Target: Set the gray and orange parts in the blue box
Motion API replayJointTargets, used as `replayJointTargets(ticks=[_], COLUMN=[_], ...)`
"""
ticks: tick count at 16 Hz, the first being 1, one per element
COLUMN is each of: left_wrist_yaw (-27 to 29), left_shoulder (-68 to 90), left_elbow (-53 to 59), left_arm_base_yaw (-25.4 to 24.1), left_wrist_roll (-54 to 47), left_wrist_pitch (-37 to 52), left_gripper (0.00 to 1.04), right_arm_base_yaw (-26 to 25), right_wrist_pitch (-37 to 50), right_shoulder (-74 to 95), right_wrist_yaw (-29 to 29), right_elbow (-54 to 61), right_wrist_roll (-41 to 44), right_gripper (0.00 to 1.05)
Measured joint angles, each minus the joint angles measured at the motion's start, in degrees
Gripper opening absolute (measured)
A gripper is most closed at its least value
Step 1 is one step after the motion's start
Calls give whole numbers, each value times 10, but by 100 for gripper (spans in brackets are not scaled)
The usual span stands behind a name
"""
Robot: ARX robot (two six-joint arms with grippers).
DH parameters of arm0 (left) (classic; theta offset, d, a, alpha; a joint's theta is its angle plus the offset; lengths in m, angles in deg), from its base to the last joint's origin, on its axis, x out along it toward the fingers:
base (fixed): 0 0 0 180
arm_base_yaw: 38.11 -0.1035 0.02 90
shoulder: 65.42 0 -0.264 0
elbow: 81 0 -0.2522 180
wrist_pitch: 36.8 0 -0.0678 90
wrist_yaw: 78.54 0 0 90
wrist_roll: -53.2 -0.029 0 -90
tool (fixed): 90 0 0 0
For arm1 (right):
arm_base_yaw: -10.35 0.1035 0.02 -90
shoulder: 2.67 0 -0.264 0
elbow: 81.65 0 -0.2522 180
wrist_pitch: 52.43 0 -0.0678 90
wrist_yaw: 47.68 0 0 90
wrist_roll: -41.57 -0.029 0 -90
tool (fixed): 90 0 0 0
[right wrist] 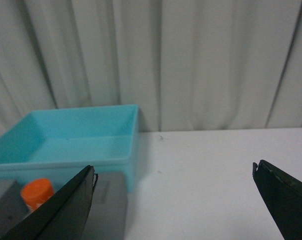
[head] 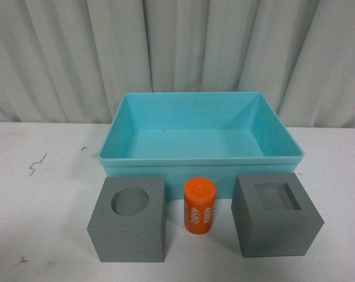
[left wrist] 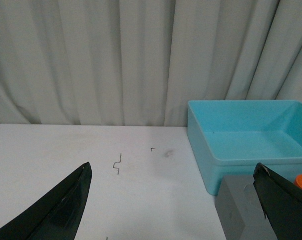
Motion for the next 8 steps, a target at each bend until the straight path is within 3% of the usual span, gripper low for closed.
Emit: replayJointTargets(ticks=[2,5,8], left_wrist_yaw=[0,0,0], left_shoulder=[0,0,0], left_elbow=[0,0,0], left_arm_base_yaw=[0,0,0], left_wrist_roll=[0,0,0], left_wrist_pitch=[0,0,0], left_gripper=[98,98,98], right_arm_base_yaw=[-33,-2,37], right_wrist_pitch=[106,265,181], right_shoulder=[139,444,703], right_wrist_yaw=[45,40,42], right_elbow=[-23,-159,-329], right_wrist_roll=[-50,-101,-137], right_gripper=[98,98,98])
